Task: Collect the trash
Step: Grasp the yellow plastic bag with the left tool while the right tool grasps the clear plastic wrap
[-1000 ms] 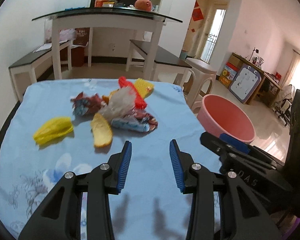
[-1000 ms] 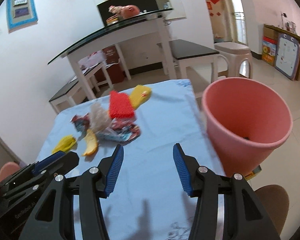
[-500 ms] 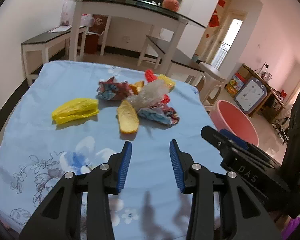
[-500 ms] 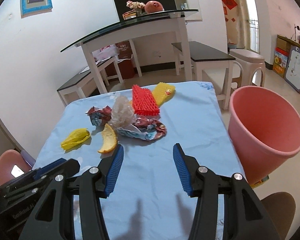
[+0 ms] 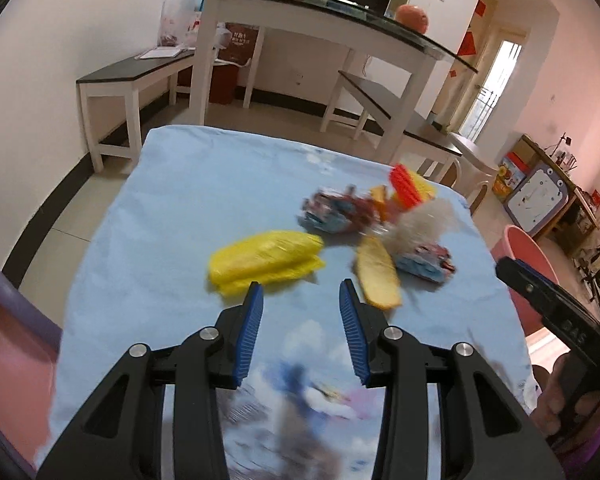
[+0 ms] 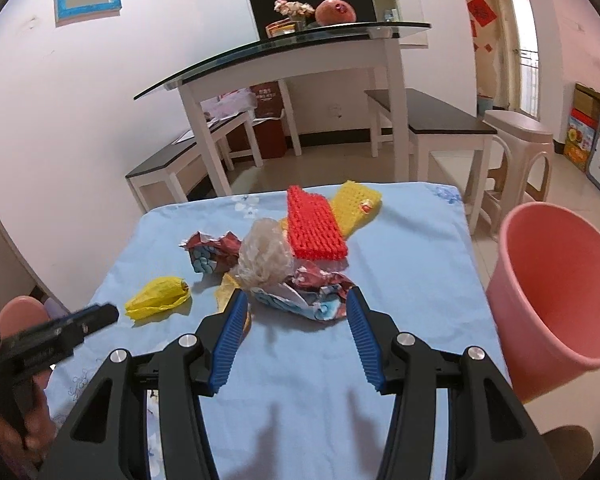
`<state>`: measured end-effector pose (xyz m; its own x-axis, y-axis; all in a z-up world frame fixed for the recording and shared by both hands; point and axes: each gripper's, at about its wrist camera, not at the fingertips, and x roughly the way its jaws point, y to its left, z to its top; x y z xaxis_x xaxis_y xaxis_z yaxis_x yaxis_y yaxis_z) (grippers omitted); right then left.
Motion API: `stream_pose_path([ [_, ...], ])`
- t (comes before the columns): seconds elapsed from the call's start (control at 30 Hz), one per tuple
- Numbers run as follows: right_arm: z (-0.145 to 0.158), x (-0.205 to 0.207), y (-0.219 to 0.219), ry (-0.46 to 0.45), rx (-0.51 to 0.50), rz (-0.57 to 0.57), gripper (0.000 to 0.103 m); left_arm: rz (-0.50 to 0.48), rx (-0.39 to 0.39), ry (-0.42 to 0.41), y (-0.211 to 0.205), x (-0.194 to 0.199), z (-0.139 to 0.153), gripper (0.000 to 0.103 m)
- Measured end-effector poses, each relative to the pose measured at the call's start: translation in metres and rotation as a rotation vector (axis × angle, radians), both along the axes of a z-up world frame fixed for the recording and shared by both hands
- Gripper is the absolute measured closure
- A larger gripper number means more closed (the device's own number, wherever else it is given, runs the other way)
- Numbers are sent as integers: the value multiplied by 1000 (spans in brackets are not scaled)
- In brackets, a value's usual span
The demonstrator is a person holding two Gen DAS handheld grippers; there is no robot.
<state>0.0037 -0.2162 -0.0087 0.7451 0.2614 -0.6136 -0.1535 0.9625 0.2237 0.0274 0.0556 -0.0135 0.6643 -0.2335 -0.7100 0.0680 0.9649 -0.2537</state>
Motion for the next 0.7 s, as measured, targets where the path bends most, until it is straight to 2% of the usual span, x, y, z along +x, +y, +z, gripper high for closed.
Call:
stream_pose_path([
  [0.1,-2,7,7,11,-7,33,52,-22,51,23,5,17,-6,63],
  [0.23,0,14,15,4,-30,73,41,-56,144,37,0,38,-17,63],
  [0.37,6,23,20,-17,-51,103,34,-60,191,60,0,56,-31,63],
  [0.5,6,36,23,-15,-64,116,32,-61,204,97,5,67,-46,63],
  [0.7,-2,61,31,14,-76,136,32,-67,198,70,5,62,-51,63],
])
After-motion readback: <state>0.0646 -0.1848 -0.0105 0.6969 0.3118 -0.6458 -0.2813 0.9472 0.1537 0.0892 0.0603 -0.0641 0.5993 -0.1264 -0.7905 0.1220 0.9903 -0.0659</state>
